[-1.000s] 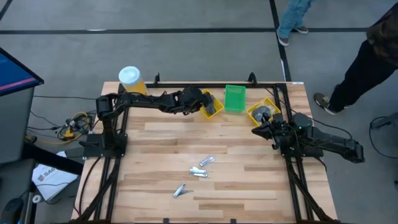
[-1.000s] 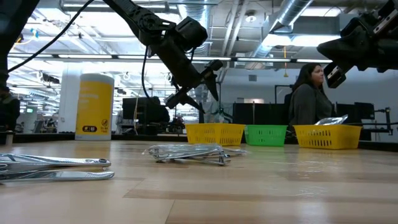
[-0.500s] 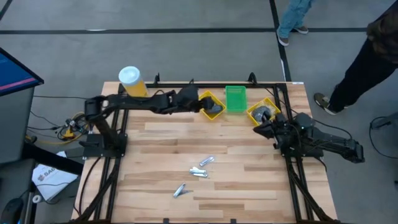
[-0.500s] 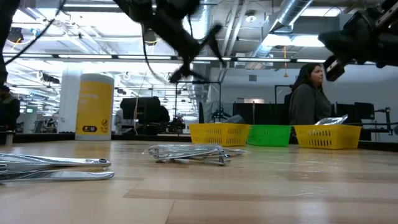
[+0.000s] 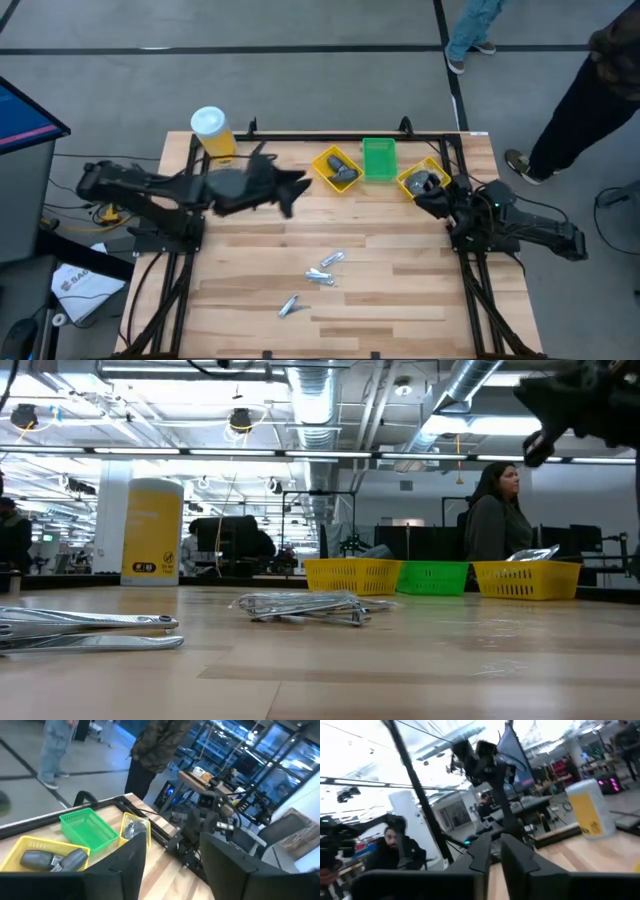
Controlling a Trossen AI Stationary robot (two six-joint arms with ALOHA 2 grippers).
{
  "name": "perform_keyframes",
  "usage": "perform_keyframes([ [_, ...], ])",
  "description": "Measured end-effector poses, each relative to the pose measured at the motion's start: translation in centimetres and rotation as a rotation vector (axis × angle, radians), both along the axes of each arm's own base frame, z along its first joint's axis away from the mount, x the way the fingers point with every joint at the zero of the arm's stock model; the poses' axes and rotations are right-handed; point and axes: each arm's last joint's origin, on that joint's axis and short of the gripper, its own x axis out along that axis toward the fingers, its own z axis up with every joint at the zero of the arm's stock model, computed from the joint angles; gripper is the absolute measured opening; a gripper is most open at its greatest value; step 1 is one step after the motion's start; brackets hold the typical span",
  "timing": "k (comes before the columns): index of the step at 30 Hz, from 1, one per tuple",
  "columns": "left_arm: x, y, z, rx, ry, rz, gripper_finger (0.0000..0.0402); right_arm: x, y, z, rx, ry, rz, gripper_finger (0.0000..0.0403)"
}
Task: Pick & Place Travel size toiletries
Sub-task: Put the silver nail cutter into the green basket
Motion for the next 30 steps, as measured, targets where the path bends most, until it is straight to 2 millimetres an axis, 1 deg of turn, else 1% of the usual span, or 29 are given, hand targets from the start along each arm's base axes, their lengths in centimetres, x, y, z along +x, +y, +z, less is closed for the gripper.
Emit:
perform_keyframes([
  [3, -2.2, -1.6, -0.6, 0.033, 0.004, -0.001, 0.0158, 0.7, 0.0, 0.5, -0.009, 0.075, 0.009, 0.0078],
  [6, -4.1, -2.6, -1.8, 0.048, 0.014, -0.008, 0.0139, 1.6, 0.1, 2.2, -0.052, 0.107, 0.026, 0.011],
  [8, -5.2, -3.0, -2.8, 0.054, 0.022, -0.027, 0.0127, 2.8, 0.1, 2.9, -0.094, 0.167, 0.042, 0.0127],
  [13, -7.3, -3.3, -5.2, 0.054, 0.035, -0.072, 0.0108, 6.8, 0.7, 4.3, -0.216, 0.34, 0.12, 0.0156],
  [17, -8.7, -3.5, -6.7, 0.039, 0.03, -0.107, 0.0104, 10.8, 2.0, 4.9, -0.339, 0.443, 0.22, 0.0171],
  [22, -10.1, -3.4, -7.8, 0.024, 0.013, -0.137, 0.0104, 15.5, 4.0, 4.3, -0.443, 0.53, 0.326, 0.0178],
  [26, -10.9, -3.4, -8.0, 0.015, -0.009, -0.159, 0.0104, 18.7, 5.7, 3.3, -0.513, 0.572, 0.395, 0.0177],
  [30, -11.4, -3.6, -8.0, 0.031, -0.012, -0.186, 0.0104, 21.3, 7.3, 1.3, -0.6, 0.632, 0.461, 0.0176],
])
